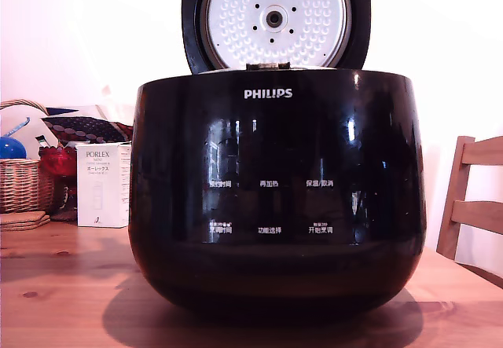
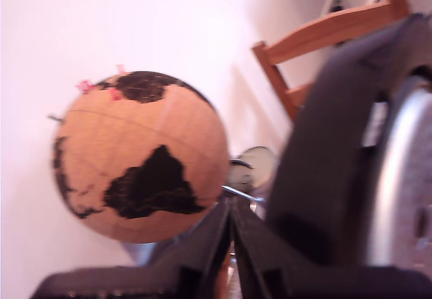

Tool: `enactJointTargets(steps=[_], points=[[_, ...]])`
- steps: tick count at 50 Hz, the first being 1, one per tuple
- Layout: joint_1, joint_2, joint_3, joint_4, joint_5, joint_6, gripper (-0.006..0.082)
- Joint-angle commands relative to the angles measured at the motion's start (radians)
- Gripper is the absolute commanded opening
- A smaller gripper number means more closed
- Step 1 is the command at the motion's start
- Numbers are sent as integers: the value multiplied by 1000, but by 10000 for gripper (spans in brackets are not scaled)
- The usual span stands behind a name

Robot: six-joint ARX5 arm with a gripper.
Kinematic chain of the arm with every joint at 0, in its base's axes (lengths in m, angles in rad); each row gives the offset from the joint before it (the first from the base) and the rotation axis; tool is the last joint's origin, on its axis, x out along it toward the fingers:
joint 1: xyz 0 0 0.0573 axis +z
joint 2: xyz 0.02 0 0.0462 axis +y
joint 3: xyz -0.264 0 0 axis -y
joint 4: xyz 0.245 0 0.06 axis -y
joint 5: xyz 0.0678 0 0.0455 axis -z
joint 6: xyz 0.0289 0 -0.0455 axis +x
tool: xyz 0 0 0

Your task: Close the rice cooker by pressing the lid down with medium force

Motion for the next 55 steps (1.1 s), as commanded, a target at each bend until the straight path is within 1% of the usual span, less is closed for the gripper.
enactJointTargets(steps=[1,24,32,46,55], points=[[-9,25,2,-8,1,-5,-24],[-24,25,2,-135,0,-5,-24],[-34,25,2,-112,0,-4,-24],[-34,25,2,-26,-12,-5,-24],[-34,42,2,-21,-23,-5,-24]])
